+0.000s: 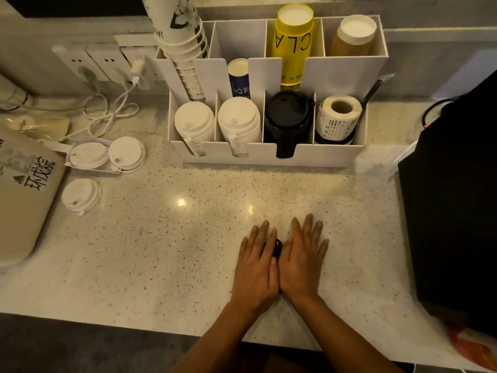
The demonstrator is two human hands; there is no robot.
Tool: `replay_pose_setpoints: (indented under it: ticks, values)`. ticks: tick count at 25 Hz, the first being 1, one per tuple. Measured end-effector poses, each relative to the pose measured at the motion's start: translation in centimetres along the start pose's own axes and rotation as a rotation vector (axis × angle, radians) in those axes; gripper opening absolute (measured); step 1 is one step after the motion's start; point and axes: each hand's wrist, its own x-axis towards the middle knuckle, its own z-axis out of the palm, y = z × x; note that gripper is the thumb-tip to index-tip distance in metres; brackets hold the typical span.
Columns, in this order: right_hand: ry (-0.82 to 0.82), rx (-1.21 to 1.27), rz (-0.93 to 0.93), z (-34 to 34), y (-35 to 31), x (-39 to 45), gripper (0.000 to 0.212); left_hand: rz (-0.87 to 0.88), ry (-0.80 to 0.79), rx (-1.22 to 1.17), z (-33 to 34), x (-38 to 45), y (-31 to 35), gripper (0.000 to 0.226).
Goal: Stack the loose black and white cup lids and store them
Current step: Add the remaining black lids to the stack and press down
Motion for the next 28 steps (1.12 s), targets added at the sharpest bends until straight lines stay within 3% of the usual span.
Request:
replay_pose_setpoints:
  ticks: [18,25,28]
  values:
    - [0.001,-0.039,0.007,0.1,-0.1,-0.1,0.052,-0.090,-0.021,0.085,0.0,-0.2,0.1,0.057]
    - [-0.033,-0.113,0.012,-0.7,-0.4,-0.3,0.054,-0.138,-0.140,0.160,-1.3,0.0,1.0,0.058]
    - [-0.147,-0.142,0.049,-1.6,-0.9,0.0,0.057,-0.202,-0.266,0.085,-2.5,0.5,1.5,0.061]
